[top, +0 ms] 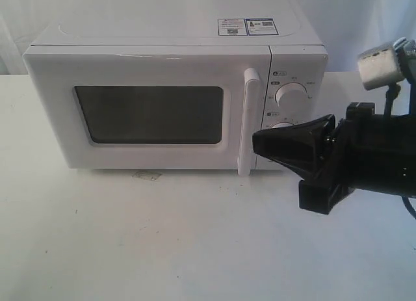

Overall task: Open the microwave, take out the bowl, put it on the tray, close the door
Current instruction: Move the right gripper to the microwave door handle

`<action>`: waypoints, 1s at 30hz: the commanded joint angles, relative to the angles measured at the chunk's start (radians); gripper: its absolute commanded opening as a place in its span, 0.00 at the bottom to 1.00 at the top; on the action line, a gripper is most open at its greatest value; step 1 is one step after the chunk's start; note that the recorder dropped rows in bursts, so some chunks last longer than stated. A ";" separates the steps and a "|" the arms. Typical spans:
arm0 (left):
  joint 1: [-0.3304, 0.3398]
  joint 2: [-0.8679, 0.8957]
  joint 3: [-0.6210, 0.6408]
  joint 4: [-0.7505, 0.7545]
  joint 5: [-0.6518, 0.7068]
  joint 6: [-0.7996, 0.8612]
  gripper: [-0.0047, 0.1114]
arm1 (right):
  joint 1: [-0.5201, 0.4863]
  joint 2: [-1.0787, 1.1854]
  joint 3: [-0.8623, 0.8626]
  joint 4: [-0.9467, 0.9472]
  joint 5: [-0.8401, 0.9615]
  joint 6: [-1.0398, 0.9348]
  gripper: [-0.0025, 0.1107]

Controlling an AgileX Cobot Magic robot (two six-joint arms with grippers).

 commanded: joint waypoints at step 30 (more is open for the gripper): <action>0.002 -0.004 0.004 -0.004 0.003 0.002 0.04 | -0.257 0.503 -0.257 0.083 0.302 -0.537 0.52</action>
